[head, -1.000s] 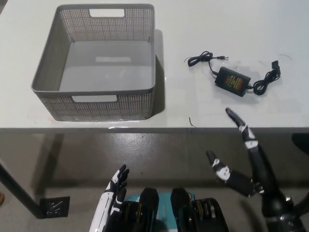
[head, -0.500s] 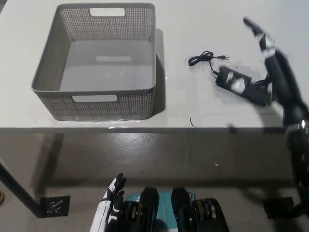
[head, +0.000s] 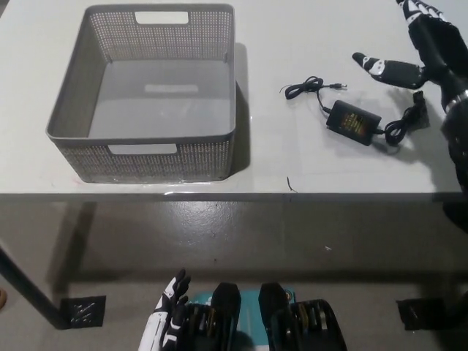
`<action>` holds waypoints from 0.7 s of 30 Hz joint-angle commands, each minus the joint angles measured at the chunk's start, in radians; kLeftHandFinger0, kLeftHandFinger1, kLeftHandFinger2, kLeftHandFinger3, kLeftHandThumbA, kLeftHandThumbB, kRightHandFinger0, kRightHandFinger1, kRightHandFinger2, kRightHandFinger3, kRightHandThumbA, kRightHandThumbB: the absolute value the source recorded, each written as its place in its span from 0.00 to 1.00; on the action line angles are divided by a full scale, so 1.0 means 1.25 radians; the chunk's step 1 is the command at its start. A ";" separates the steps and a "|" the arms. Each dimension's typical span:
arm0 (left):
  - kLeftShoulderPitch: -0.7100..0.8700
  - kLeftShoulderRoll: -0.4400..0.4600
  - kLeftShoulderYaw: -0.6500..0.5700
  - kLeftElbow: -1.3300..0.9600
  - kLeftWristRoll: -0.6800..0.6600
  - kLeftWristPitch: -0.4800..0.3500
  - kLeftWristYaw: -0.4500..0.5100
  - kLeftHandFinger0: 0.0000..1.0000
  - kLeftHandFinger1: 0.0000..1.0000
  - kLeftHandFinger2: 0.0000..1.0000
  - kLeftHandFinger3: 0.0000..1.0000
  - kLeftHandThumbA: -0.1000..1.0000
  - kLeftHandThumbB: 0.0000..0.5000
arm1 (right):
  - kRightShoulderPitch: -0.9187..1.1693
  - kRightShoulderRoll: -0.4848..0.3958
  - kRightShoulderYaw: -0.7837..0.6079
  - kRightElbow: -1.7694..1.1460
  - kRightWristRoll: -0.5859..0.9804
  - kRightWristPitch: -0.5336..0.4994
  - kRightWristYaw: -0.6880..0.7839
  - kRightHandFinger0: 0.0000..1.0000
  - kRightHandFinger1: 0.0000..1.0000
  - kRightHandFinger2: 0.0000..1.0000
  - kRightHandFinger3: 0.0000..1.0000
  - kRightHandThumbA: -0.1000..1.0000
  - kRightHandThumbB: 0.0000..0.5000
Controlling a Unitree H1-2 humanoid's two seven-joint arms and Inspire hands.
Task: Use the right hand to pick up a black power cord and place it into a container on the left hand side
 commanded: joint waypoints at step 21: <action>-0.005 0.009 -0.007 -0.016 -0.004 -0.035 -0.002 1.00 1.00 1.00 1.00 1.00 0.02 | -0.099 -0.032 0.079 0.114 0.083 0.124 0.346 1.00 1.00 1.00 1.00 0.93 1.00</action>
